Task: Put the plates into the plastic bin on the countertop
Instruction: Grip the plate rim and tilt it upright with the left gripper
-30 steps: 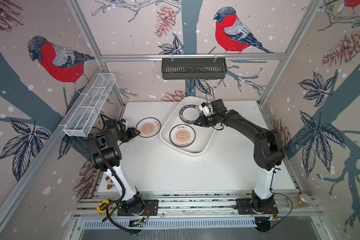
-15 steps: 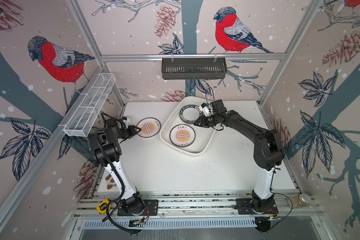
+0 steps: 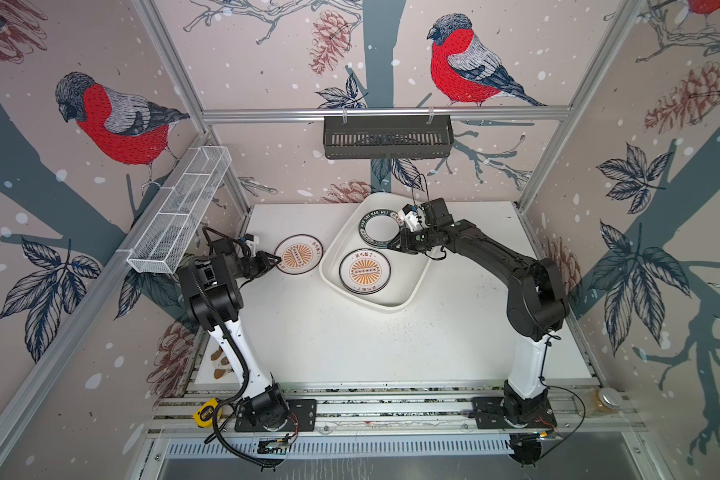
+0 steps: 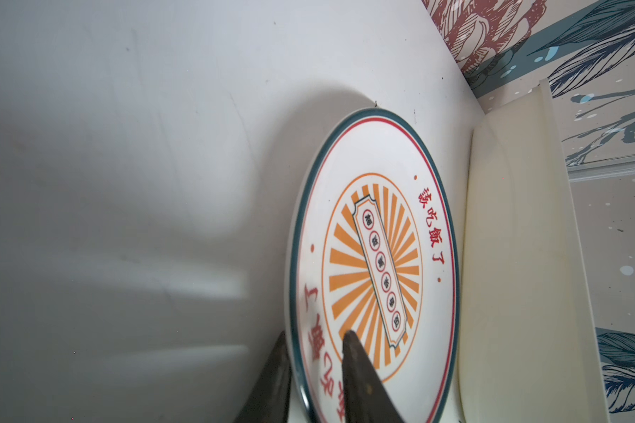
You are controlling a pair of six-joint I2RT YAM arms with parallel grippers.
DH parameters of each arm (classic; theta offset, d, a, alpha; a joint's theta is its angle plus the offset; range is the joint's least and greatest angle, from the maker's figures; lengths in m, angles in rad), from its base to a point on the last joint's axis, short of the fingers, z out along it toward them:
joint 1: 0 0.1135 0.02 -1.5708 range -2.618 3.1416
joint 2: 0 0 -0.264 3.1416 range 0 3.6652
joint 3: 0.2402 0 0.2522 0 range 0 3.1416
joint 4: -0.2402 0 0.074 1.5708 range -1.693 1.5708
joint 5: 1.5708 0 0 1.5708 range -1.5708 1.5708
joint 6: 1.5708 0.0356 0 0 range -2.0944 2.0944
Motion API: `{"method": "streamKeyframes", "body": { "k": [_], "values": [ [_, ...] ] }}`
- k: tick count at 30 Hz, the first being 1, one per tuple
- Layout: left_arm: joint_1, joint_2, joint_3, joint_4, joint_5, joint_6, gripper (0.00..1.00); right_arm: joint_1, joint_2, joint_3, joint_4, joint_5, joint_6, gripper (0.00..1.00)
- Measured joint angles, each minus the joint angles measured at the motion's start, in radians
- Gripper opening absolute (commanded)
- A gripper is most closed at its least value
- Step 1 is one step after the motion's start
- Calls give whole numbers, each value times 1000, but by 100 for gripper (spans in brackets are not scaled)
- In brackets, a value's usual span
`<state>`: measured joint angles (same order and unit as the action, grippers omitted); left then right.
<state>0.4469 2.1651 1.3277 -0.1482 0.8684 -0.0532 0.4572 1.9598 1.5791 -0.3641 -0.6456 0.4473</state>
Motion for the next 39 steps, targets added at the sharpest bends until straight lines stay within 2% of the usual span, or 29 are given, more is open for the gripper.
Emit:
{"method": "streamKeyframes", "body": {
  "k": [8,20,32,39],
  "values": [
    [-1,1,-3,11,-8,-29,19,0,5,0,3,-1,2,26],
    [-2,-29,-17,5,11,-111,0,0,7,0,6,-3,2,26],
    [0,-105,-18,5,-59,-174,0,-1,13,0,8,-8,2,26],
    [0,-128,-13,10,-48,-255,0,-3,13,3,13,-11,2,26]
  ]
}}
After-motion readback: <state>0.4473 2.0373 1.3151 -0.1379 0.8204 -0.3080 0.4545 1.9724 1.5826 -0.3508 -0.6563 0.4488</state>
